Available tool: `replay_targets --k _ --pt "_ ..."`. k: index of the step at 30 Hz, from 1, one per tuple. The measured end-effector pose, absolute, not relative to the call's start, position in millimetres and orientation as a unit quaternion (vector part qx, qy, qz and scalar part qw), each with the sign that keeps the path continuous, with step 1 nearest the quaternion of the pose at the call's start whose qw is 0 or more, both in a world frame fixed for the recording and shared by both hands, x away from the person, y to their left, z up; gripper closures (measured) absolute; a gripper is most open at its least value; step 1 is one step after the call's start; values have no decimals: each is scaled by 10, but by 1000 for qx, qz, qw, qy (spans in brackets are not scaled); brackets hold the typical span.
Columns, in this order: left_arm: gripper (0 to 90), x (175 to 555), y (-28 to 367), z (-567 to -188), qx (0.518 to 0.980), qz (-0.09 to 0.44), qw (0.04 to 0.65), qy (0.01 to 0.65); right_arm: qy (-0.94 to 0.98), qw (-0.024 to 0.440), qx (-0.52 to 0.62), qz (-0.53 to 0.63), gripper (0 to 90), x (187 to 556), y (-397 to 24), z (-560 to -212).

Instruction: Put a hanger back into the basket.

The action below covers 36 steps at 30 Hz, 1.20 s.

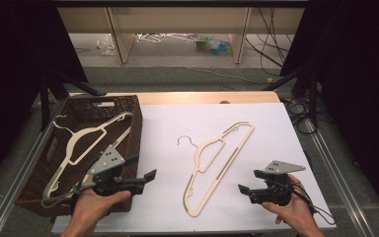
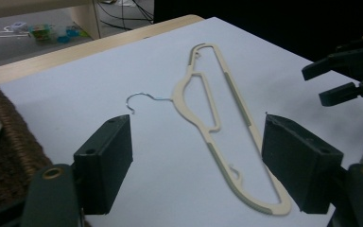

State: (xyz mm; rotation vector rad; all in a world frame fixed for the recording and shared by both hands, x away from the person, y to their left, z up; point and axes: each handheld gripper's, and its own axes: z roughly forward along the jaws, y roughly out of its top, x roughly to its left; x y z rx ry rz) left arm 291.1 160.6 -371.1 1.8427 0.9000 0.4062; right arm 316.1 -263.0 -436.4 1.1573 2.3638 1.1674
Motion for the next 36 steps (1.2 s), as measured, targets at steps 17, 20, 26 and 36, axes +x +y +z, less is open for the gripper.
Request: replay_targets --k 17,20,26,36 --pt "201 2762 1312 -4200 770 152 514 347 815 129 400 399 199 3150 -2601 -4390" --pt "200 2761 1300 -4251 769 158 514 345 816 132 400 396 199 3154 -2593 -4405" --pt "199 2739 1299 -4322 777 163 505 338 817 130 410 385 190 3188 -2542 -4421" --pt "199 2727 1287 -4391 784 155 497 338 803 133 467 346 179 3473 -2220 -4525"
